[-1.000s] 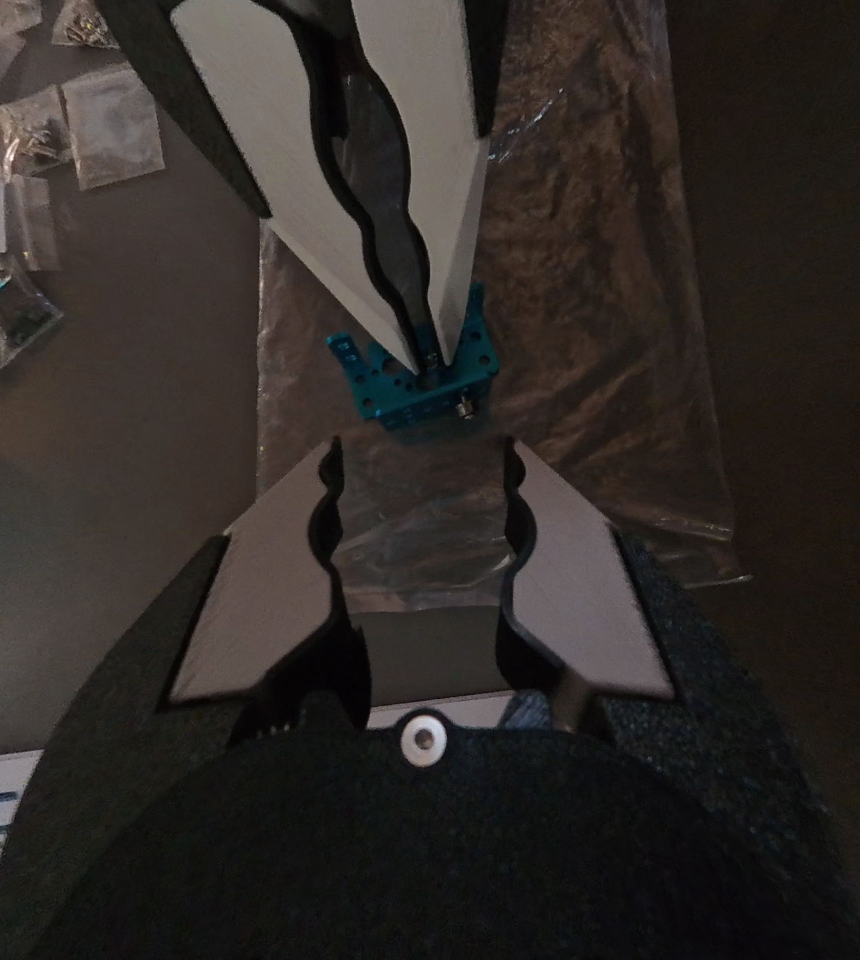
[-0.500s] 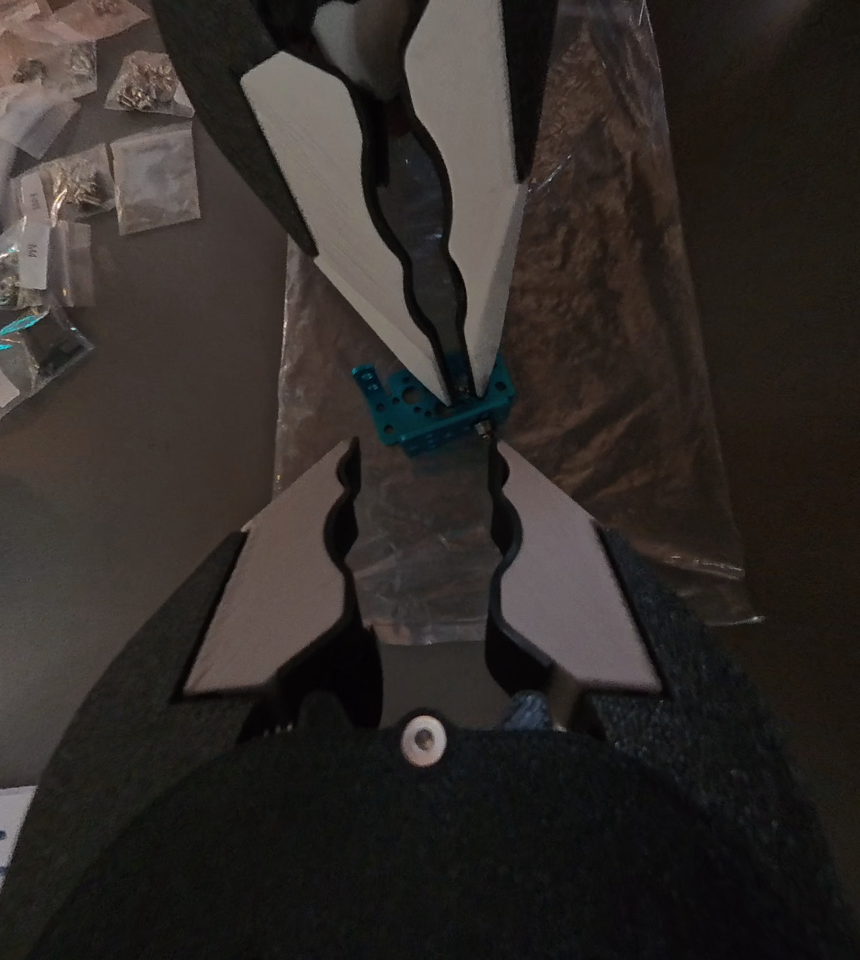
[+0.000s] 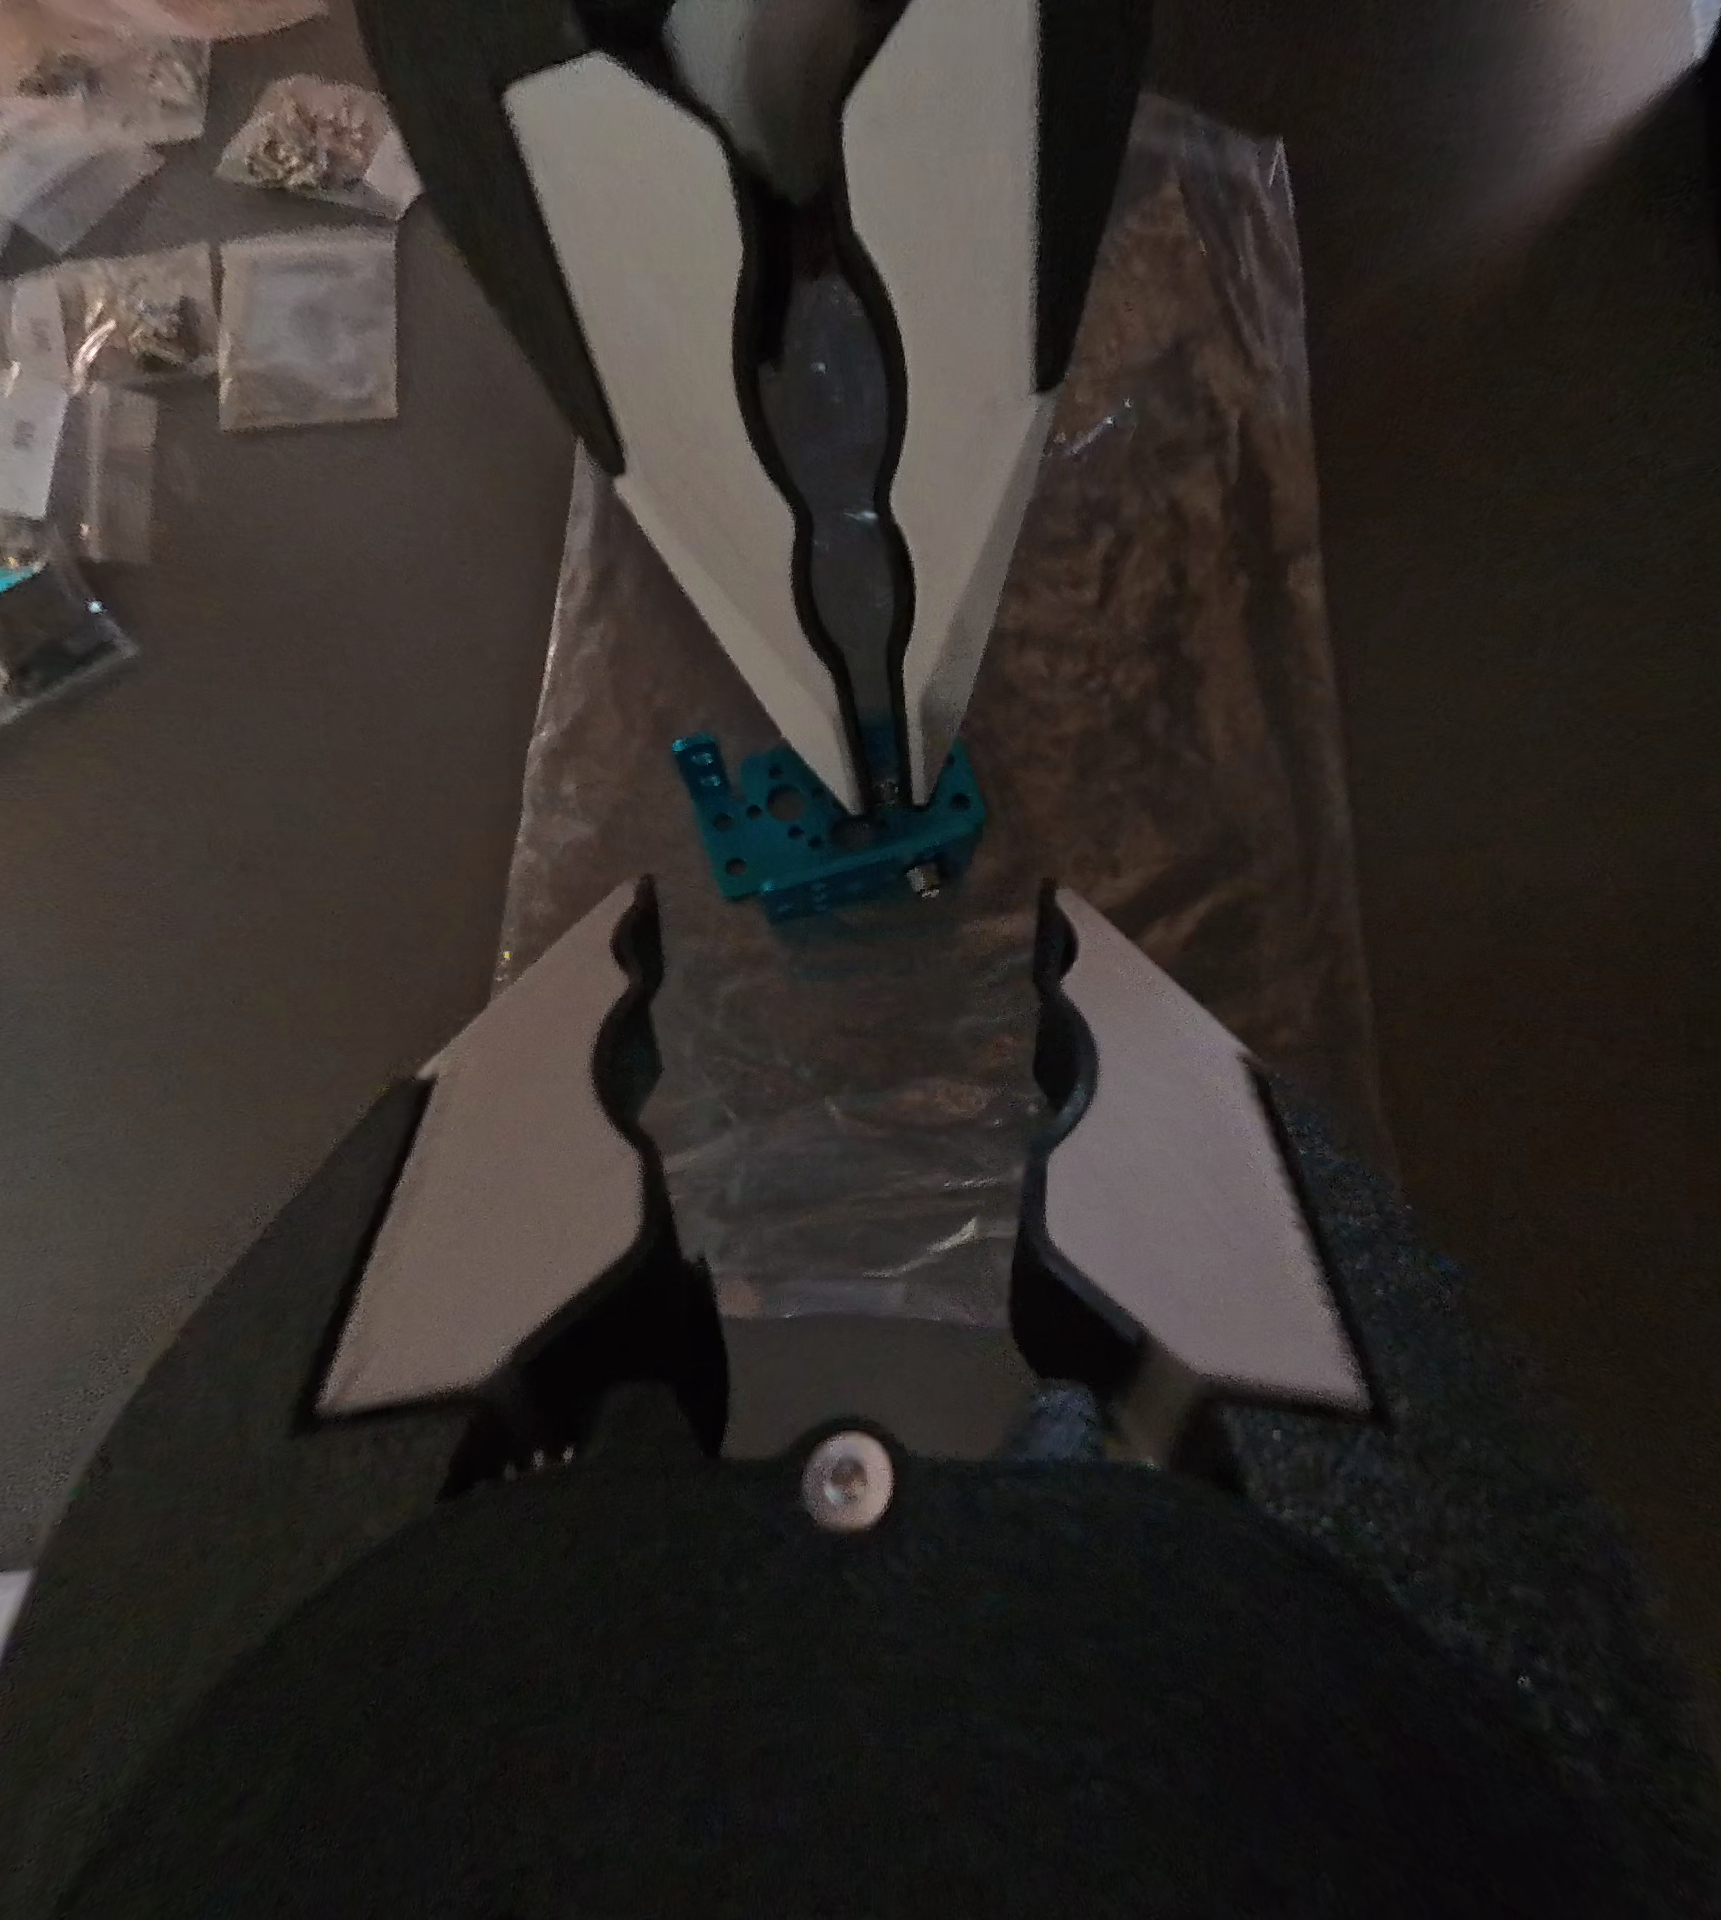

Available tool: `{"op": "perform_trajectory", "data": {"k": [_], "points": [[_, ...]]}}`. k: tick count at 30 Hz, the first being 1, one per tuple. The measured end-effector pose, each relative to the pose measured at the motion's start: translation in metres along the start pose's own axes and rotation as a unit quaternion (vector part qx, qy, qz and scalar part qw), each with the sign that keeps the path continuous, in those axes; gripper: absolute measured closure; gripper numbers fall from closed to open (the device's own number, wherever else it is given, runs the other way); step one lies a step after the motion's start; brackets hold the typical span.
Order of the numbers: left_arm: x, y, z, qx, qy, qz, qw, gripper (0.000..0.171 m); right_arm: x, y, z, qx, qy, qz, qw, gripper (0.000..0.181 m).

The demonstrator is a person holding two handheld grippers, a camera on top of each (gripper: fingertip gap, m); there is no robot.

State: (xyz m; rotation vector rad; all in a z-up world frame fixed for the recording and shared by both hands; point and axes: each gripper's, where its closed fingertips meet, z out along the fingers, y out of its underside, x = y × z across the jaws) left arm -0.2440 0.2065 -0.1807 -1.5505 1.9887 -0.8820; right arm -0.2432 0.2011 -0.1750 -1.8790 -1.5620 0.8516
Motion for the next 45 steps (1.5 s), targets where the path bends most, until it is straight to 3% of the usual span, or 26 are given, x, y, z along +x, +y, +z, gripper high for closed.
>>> {"op": "perform_trajectory", "data": {"k": [7, 11, 17, 24, 29, 32, 36, 41, 45], "points": [[0.004, 0.001, 0.008, 0.003, -0.048, -0.049, 0.998, 0.105, 0.003, -0.002, -0.027, 0.037, 0.005, 0.025, 0.999, 0.176], [0.001, -0.005, 0.013, 0.012, -0.060, -0.050, 0.997, 0.125, 0.002, -0.004, -0.044, 0.062, 0.017, 0.047, 0.997, 0.176], [0.008, -0.011, 0.021, -0.009, -0.056, -0.021, 0.998, 0.126, -0.008, 0.007, -0.059, 0.081, 0.055, 0.060, 0.993, 0.176], [0.002, -0.044, 0.049, -0.004, -0.051, 0.011, 0.999, 0.126, -0.014, 0.022, -0.085, 0.106, 0.111, 0.067, 0.986, 0.177], [0.007, -0.061, 0.074, -0.020, -0.011, 0.025, 0.999, 0.126, -0.020, 0.062, -0.097, 0.041, 0.144, 0.068, 0.986, 0.177], [0.005, -0.064, 0.077, -0.018, 0.001, 0.022, 1.000, 0.126, -0.024, 0.099, -0.108, -0.037, 0.139, 0.090, 0.985, 0.176], [0.008, -0.060, 0.074, -0.013, 0.005, 0.034, 0.999, 0.126, -0.030, 0.127, -0.115, -0.094, 0.130, 0.090, 0.983, 0.176], [0.011, -0.057, 0.071, -0.009, -0.003, 0.045, 0.999, 0.126, -0.034, 0.128, -0.114, -0.099, 0.114, 0.092, 0.984, 0.175], [0.012, -0.056, 0.071, -0.008, -0.005, 0.050, 0.999, 0.126, -0.037, 0.131, -0.116, -0.153, 0.119, 0.077, 0.978, 0.173]]}}
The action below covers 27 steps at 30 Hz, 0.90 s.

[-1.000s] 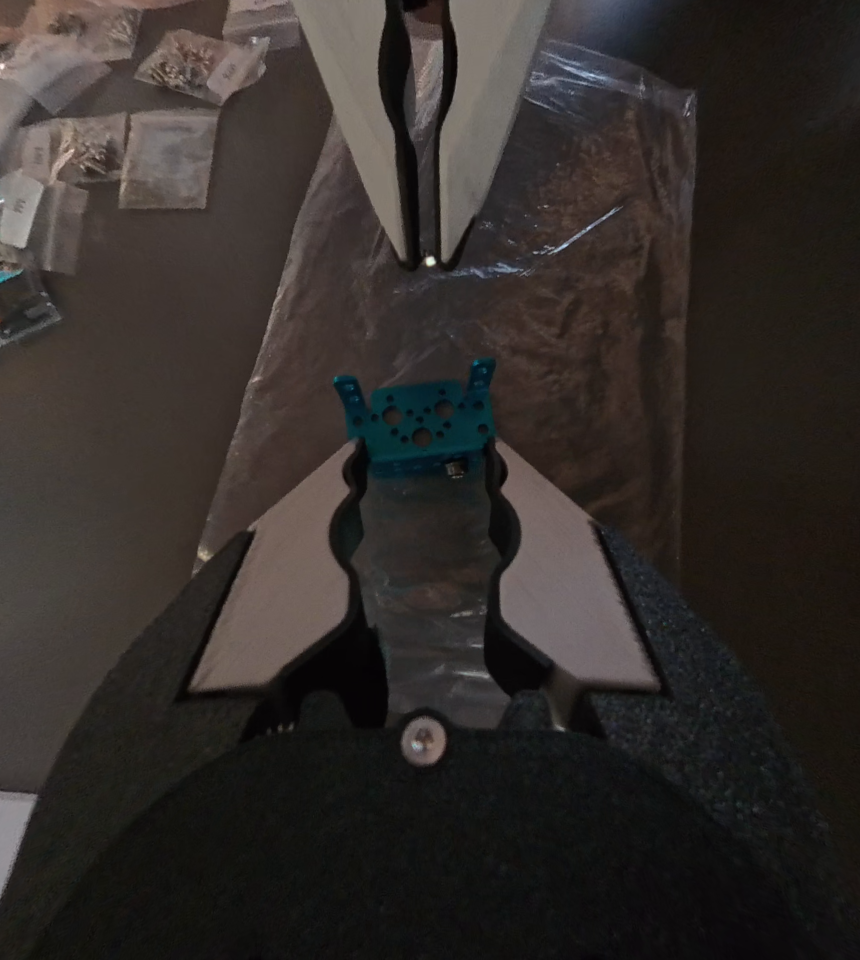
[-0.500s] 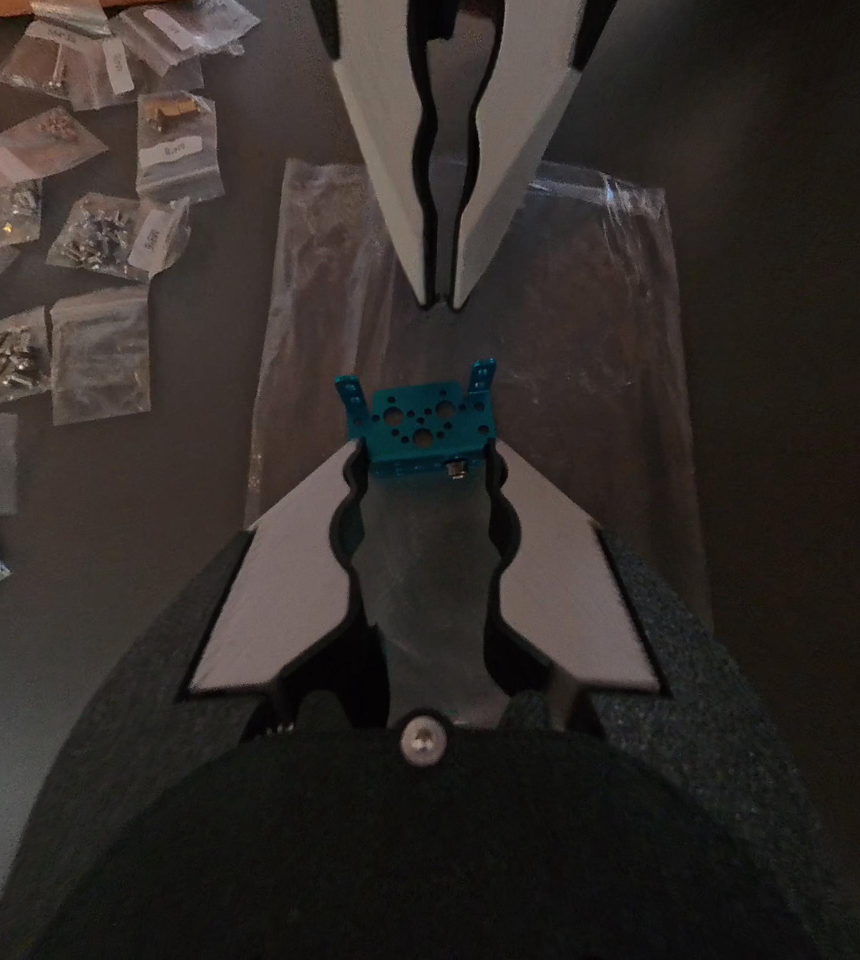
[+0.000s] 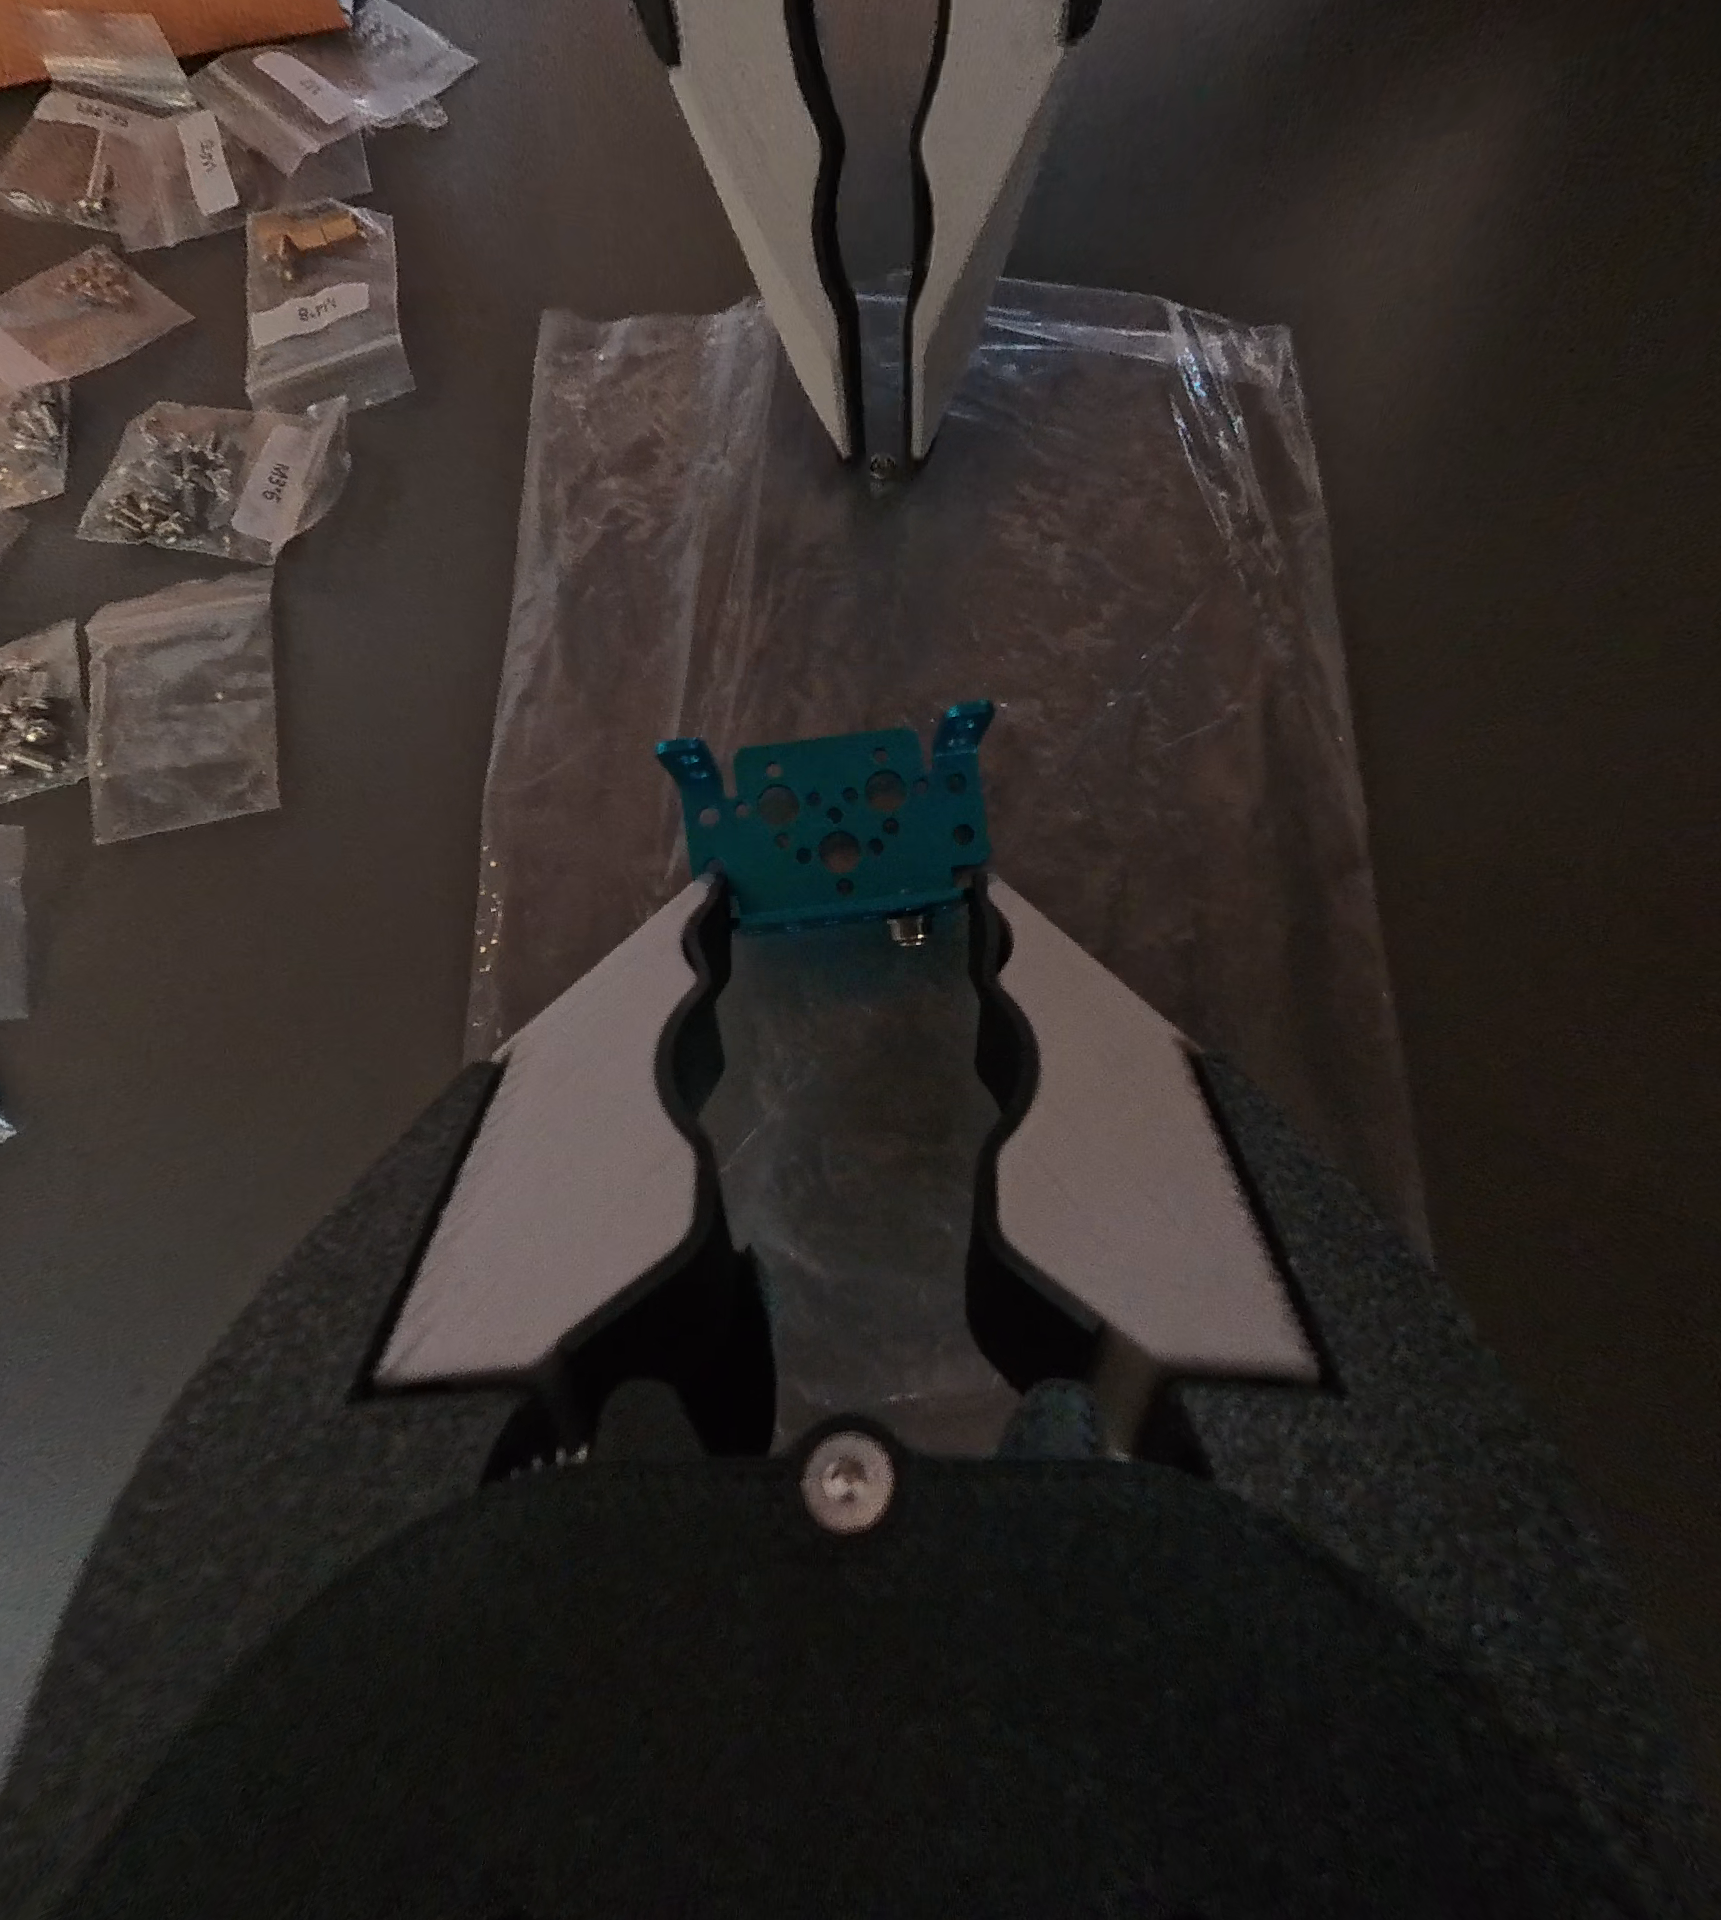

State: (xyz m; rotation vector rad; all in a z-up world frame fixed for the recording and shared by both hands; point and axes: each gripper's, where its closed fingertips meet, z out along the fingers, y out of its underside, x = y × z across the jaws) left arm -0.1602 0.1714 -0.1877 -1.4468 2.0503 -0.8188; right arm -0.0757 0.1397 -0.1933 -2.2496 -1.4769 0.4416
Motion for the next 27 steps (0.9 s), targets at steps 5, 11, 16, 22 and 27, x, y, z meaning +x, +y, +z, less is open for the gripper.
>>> {"op": "perform_trajectory", "data": {"k": [5, 11, 16, 22, 27], "points": [[-0.0005, 0.0003, -0.0010, -0.001, -0.013, 0.011, 1.000, 0.125, -0.0023, -0.0034, -0.0040, -0.074, 0.004, -0.043, 0.996, 0.173], [0.0002, 0.0006, -0.0020, -0.005, -0.022, 0.023, 0.999, 0.126, 0.0009, 0.0018, -0.0002, -0.148, -0.004, -0.062, 0.987, 0.175], [0.0011, 0.0016, -0.0028, -0.006, -0.017, 0.021, 1.000, 0.126, 0.0015, 0.0048, -0.0045, -0.169, -0.002, -0.063, 0.984, 0.173], [0.0013, 0.0017, -0.0028, -0.006, -0.017, 0.019, 1.000, 0.125, -0.0010, 0.0017, -0.0007, -0.199, -0.012, -0.071, 0.977, 0.173], [0.0012, 0.0024, -0.0035, -0.005, -0.016, 0.020, 1.000, 0.125, 0.0008, 0.0025, 0.0008, -0.218, -0.011, -0.075, 0.973, 0.174]]}}
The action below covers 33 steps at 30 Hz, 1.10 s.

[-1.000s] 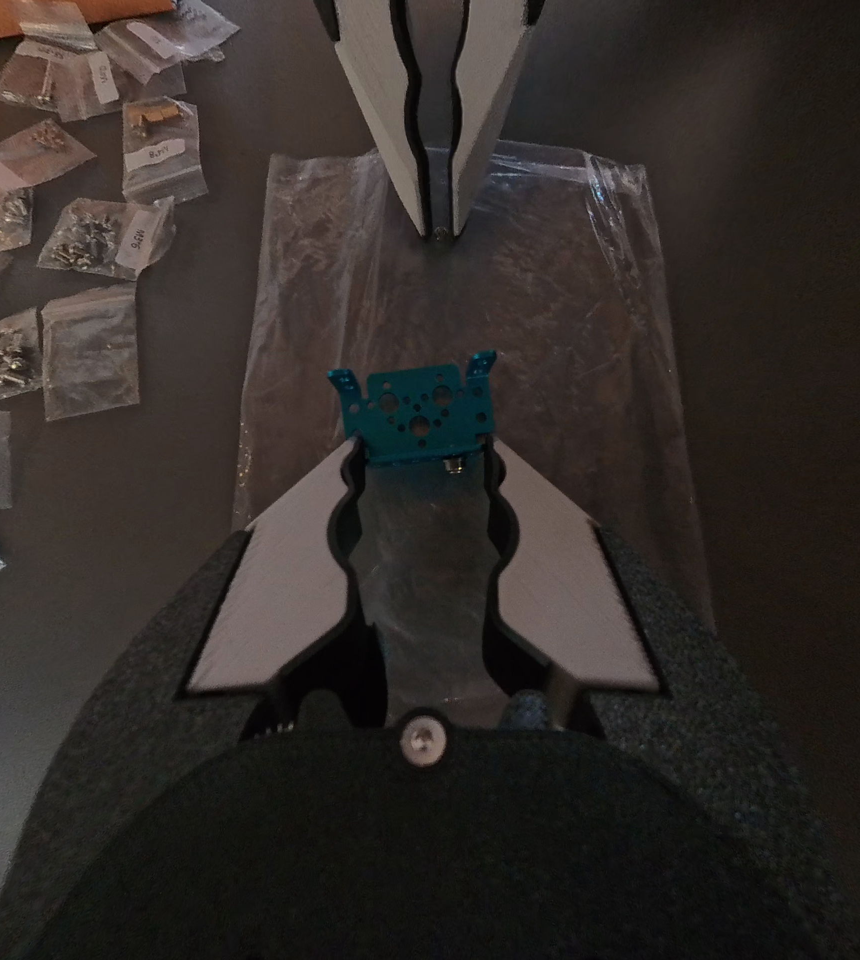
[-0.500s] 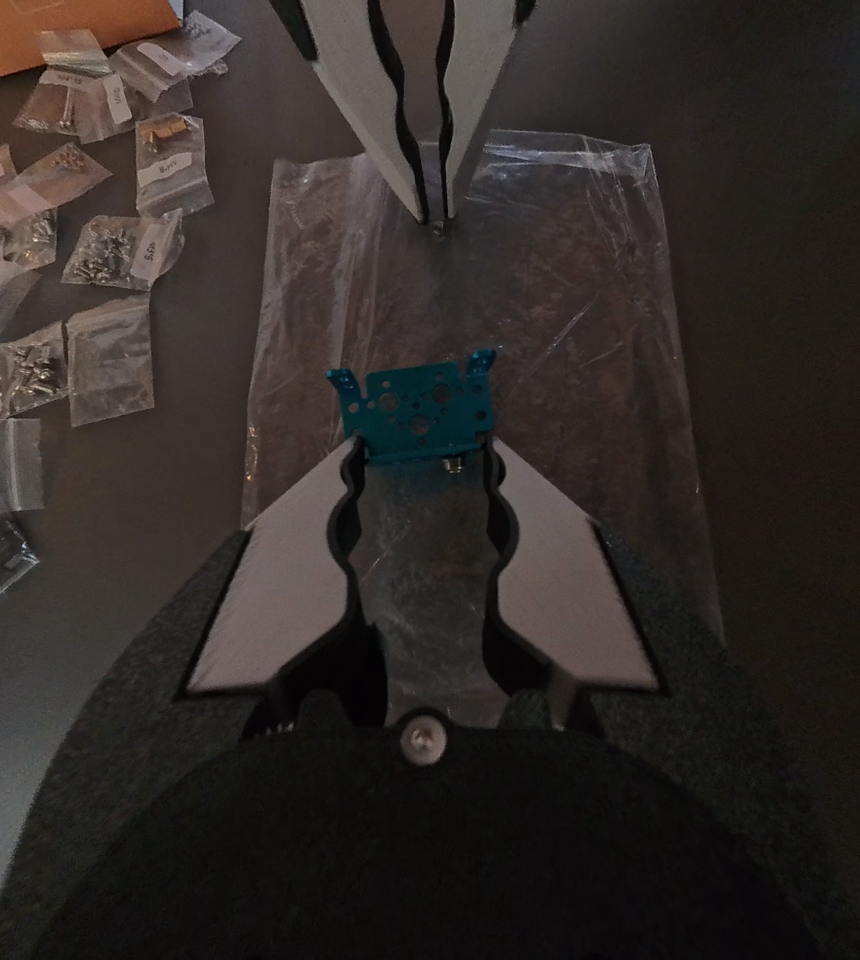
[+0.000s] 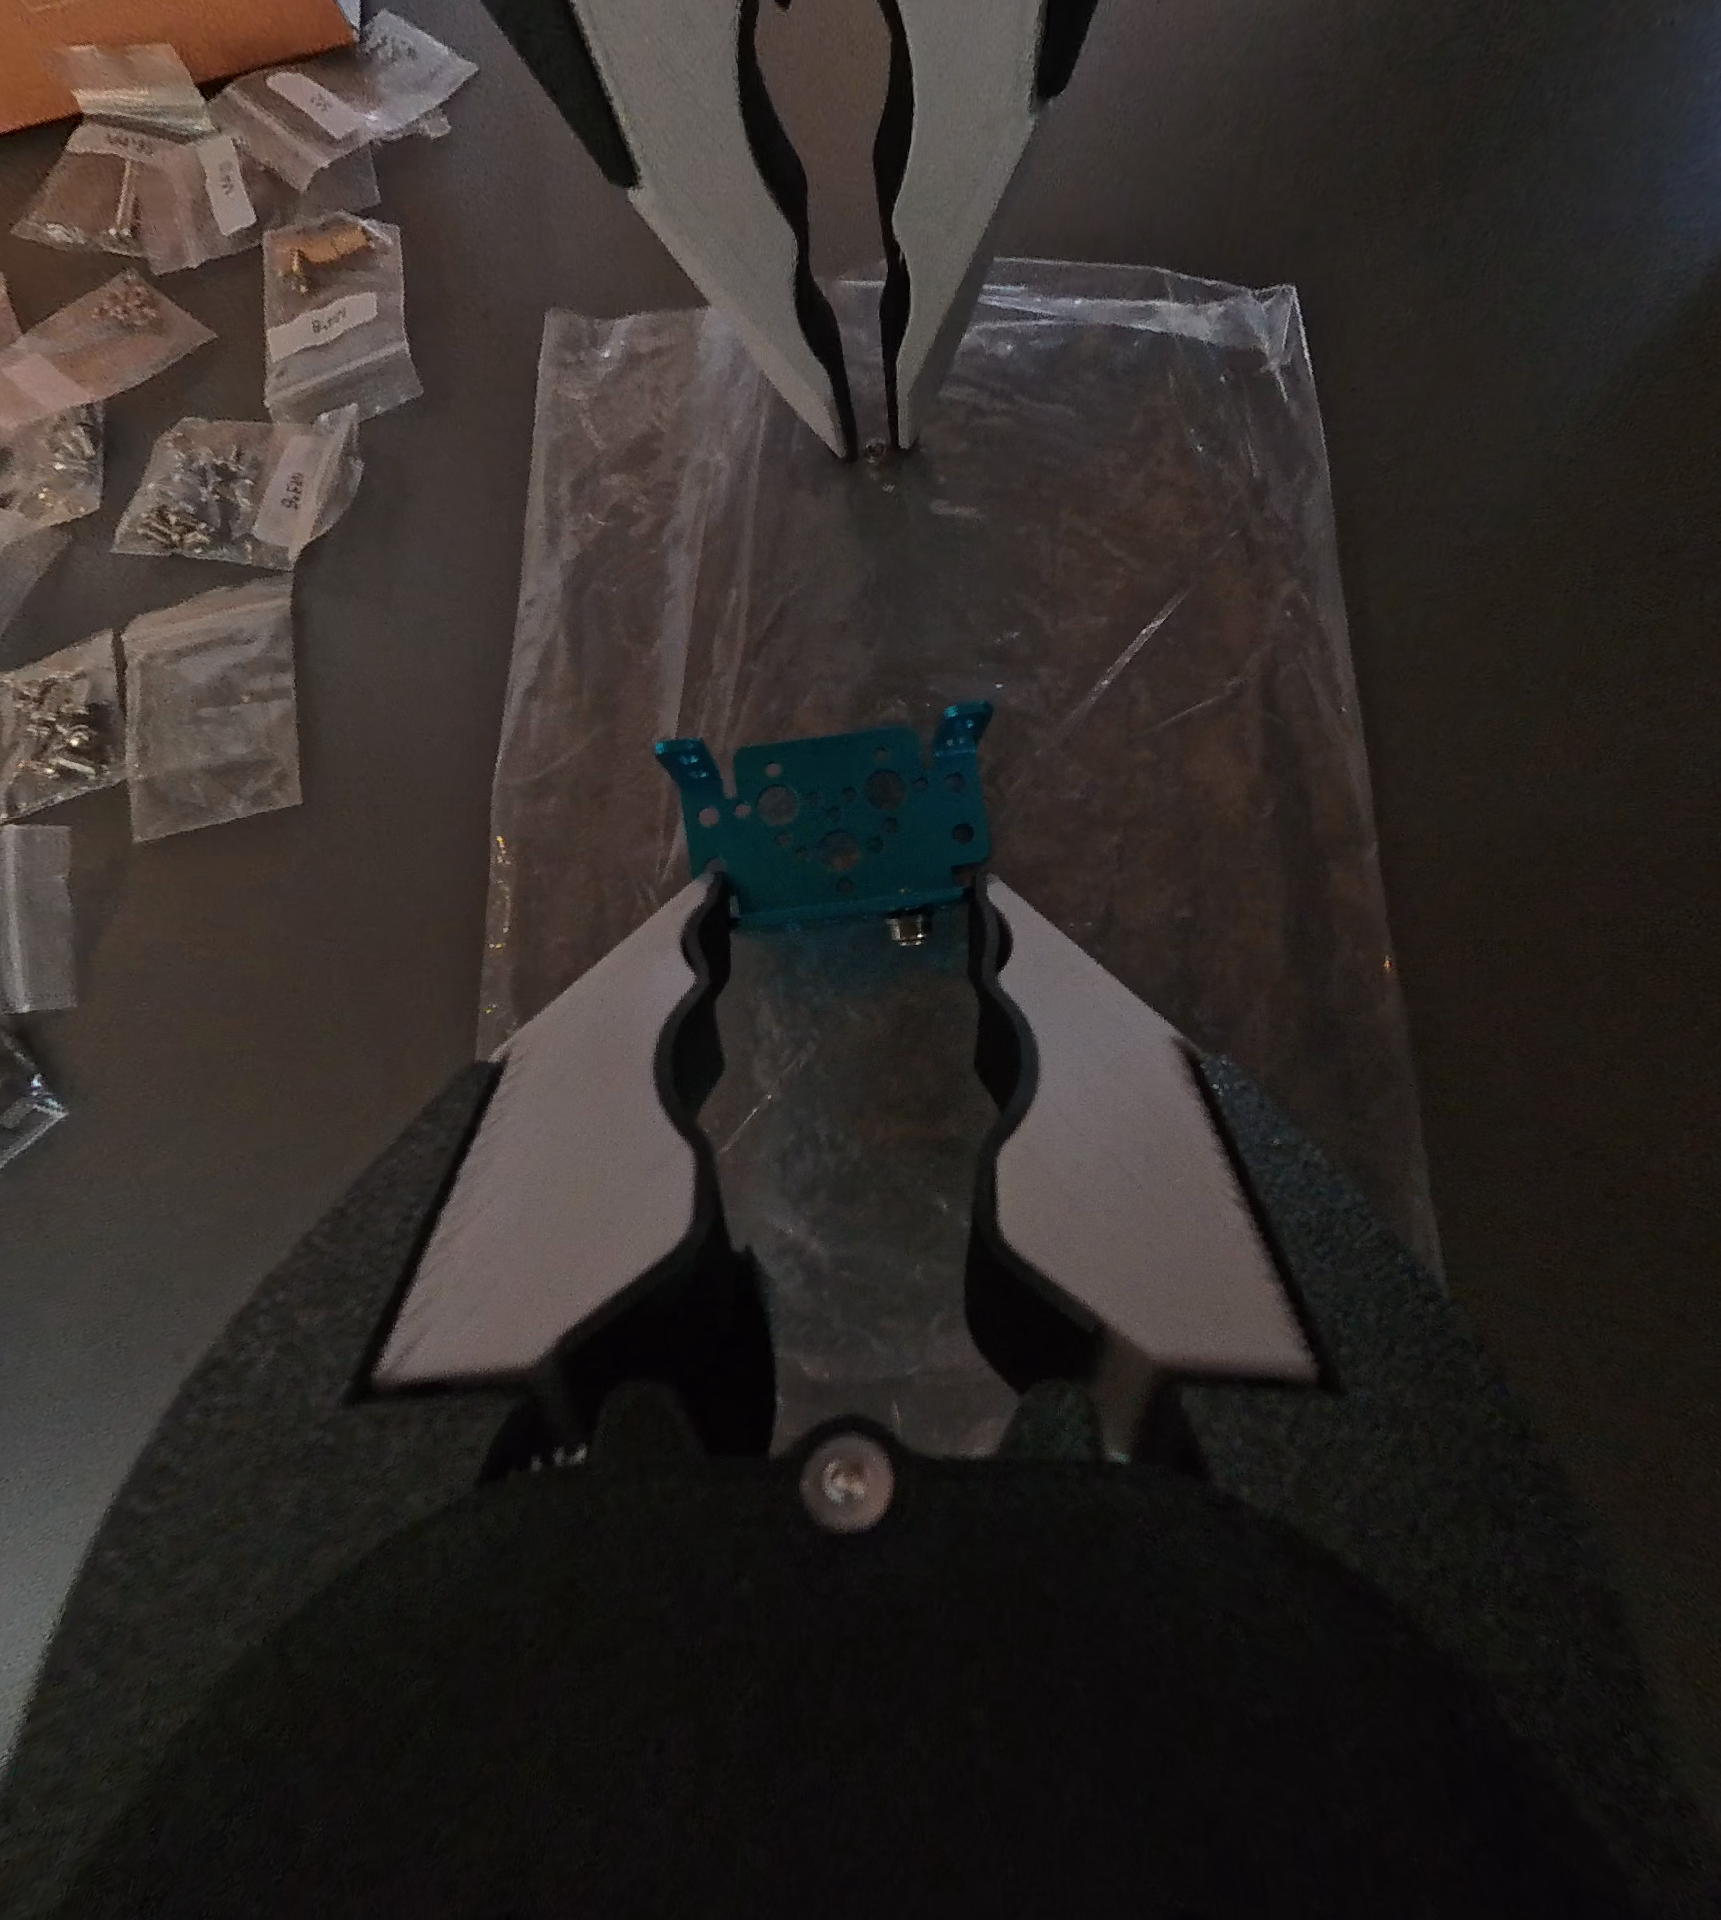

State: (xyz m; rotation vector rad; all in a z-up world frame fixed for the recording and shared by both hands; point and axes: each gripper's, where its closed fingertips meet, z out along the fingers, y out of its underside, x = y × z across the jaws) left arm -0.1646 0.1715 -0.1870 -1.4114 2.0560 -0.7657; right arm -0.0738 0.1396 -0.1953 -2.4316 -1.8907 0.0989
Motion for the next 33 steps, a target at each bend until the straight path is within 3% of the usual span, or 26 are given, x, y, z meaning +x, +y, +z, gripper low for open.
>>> {"op": "perform_trajectory", "data": {"k": [6, 10, 15, 19, 26, 30, 33], "points": [[0.000, 0.002, 0.000, 0.009, 0.019, -0.019, 1.000, 0.125, -0.003, -0.001, 0.000, -0.024, -0.019, 0.006, 1.000, 0.169], [-0.001, 0.002, 0.000, 0.012, 0.021, -0.026, 0.999, 0.126, 0.001, -0.002, 0.000, -0.042, -0.008, 0.005, 0.999, 0.177], [-0.002, -0.002, -0.002, 0.023, 0.016, -0.021, 0.999, 0.126, 0.003, -0.003, 0.000, -0.019, 0.003, 0.008, 1.000, 0.177], [-0.002, -0.005, -0.004, 0.028, 0.020, -0.028, 0.999, 0.126, 0.007, -0.005, -0.004, 0.039, 0.016, 0.017, 0.999, 0.178], [0.000, -0.002, 0.000, 0.025, 0.019, -0.025, 0.999, 0.125, 0.003, -0.042, -0.016, 0.217, -0.016, 0.005, 0.976, 0.177], [0.002, -0.003, -0.020, 0.028, 0.025, -0.031, 0.999, 0.118, 0.003, -0.054, -0.015, 0.254, -0.030, -0.001, 0.967, 0.177], [0.006, 0.001, -0.036, 0.037, 0.052, -0.037, 0.997, 0.156, 0.005, -0.064, -0.016, 0.279, -0.029, -0.010, 0.960, 0.177]]}}
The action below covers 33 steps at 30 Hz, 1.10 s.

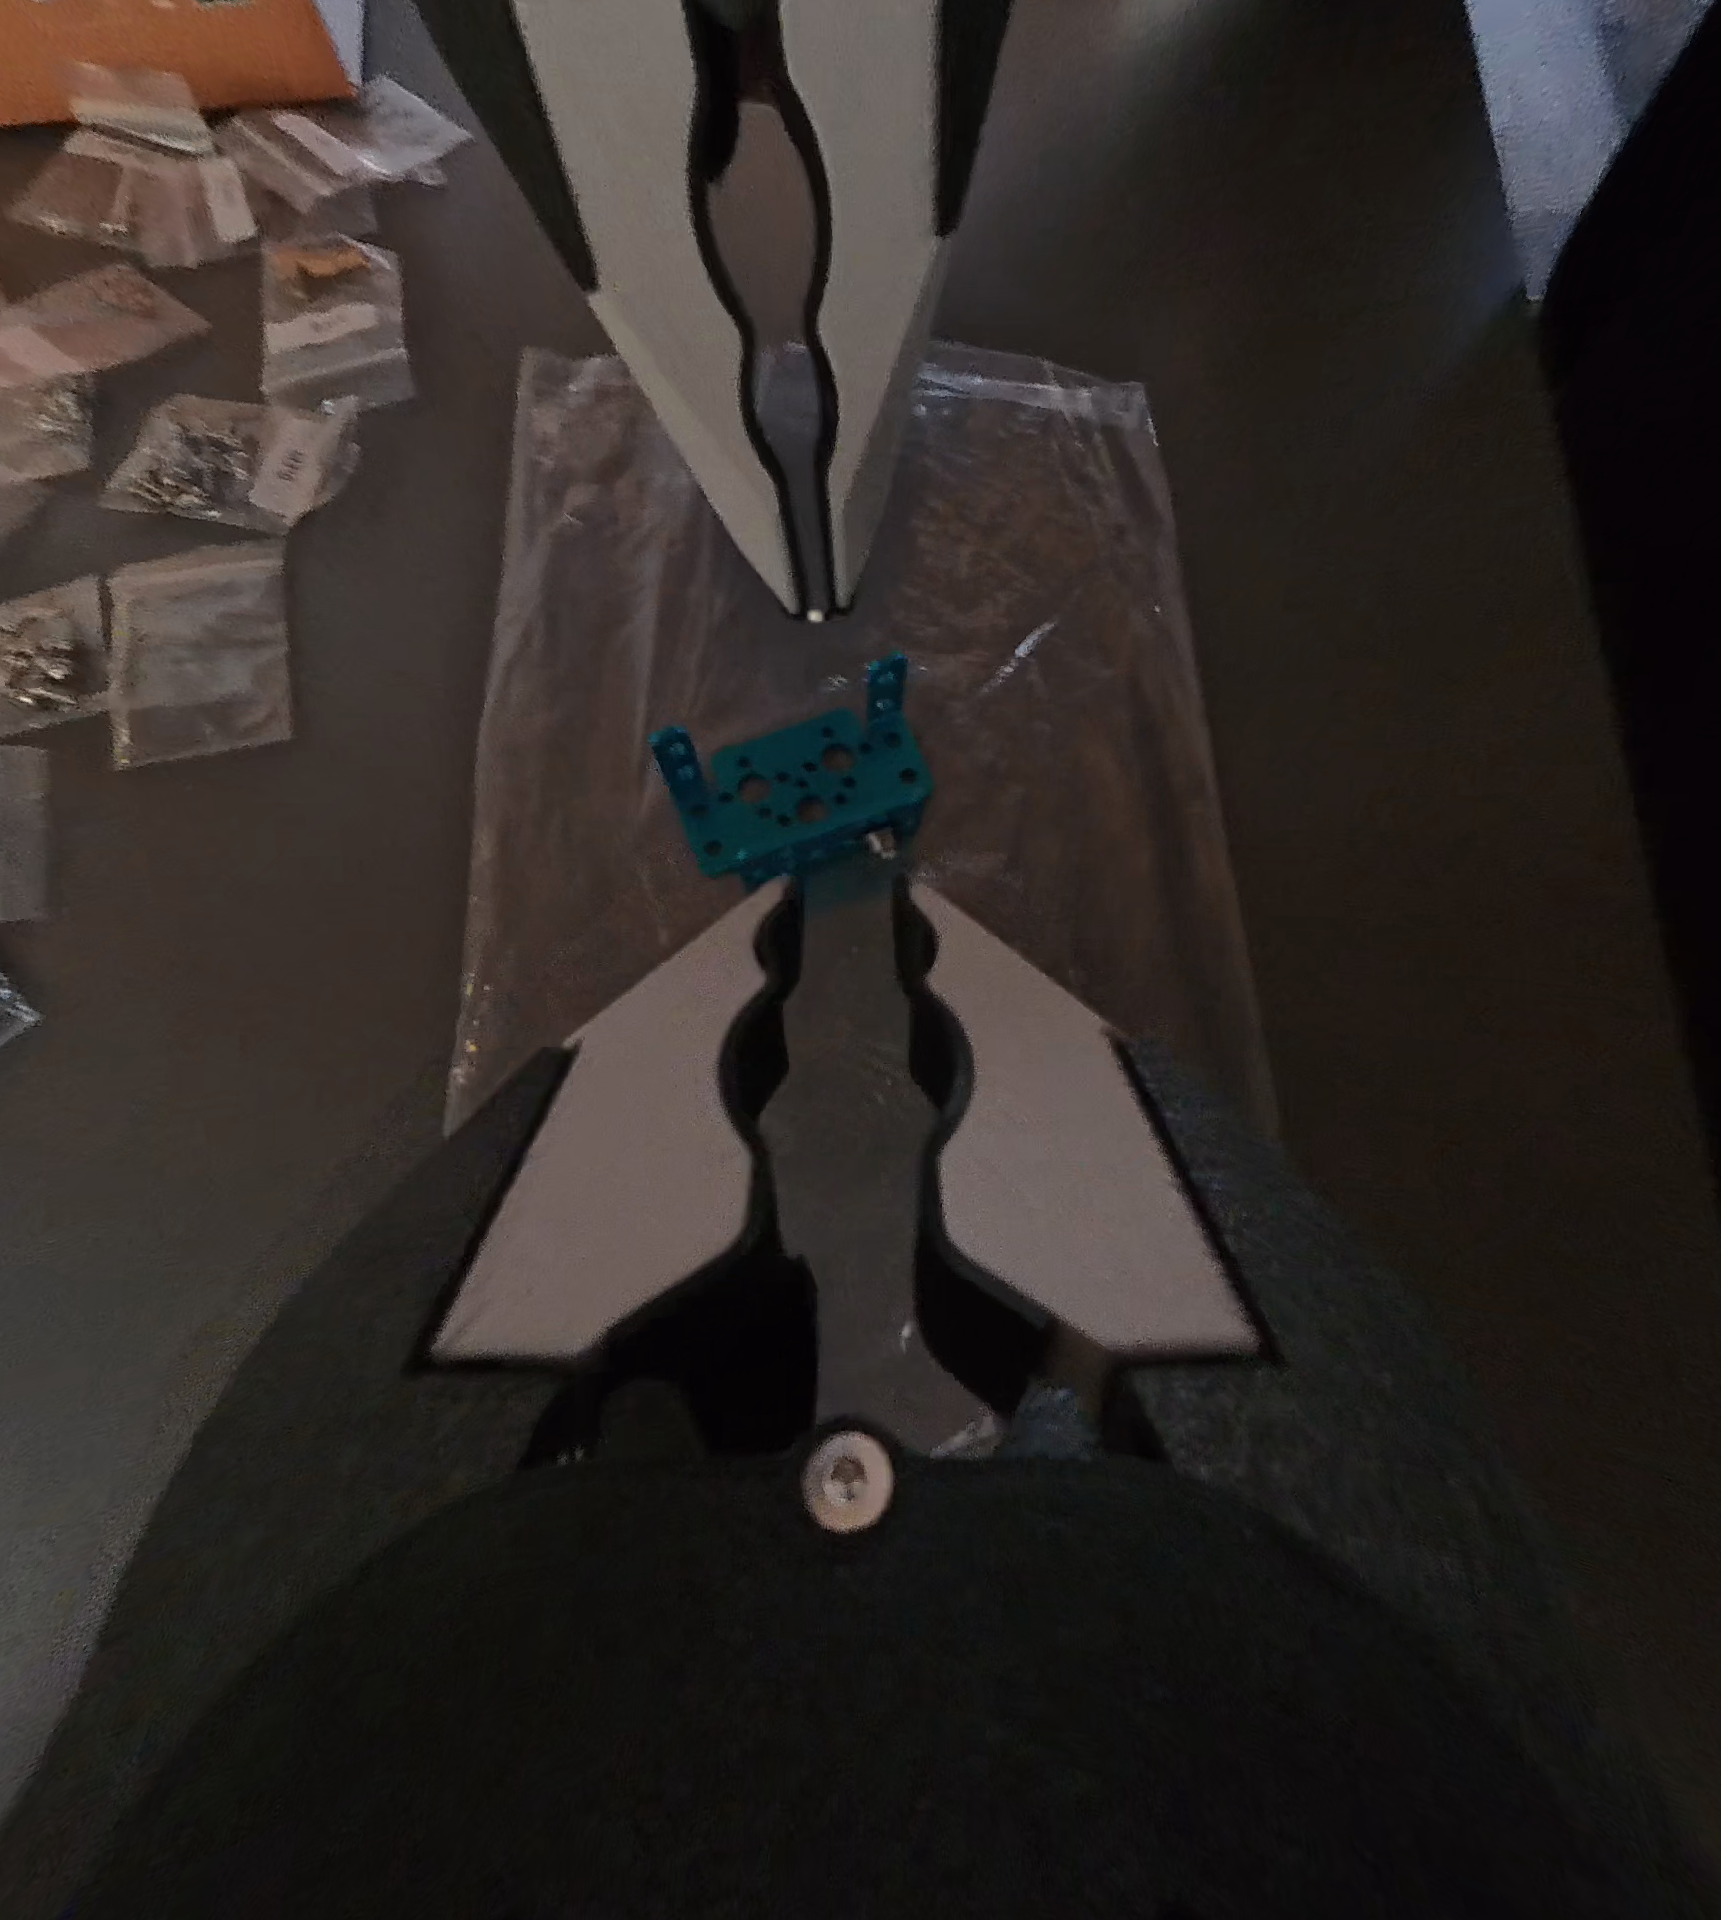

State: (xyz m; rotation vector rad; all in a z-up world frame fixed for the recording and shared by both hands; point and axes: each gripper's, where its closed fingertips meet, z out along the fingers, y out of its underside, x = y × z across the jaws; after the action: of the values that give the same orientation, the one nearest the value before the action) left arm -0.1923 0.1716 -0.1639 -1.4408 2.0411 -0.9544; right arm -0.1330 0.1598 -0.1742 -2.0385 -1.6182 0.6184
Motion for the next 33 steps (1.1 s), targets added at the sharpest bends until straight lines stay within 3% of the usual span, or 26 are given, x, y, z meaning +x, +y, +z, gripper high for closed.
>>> {"op": "perform_trajectory", "data": {"k": [6, 17, 33], "points": [[0.017, 0.019, 0.020, -0.047, 0.033, 0.028, 0.998, 0.161, 0.001, -0.014, 0.015, 0.032, -0.034, -0.019, 0.999, 0.178], [0.008, 0.002, 0.021, -0.013, 0.003, 0.027, 1.000, 0.169, -0.004, -0.031, 0.027, 0.036, -0.074, -0.047, 0.995, 0.178], [0.008, 0.001, 0.023, -0.010, -0.007, 0.034, 0.999, 0.171, -0.004, -0.029, 0.033, 0.023, -0.085, -0.049, 0.995, 0.181]]}}
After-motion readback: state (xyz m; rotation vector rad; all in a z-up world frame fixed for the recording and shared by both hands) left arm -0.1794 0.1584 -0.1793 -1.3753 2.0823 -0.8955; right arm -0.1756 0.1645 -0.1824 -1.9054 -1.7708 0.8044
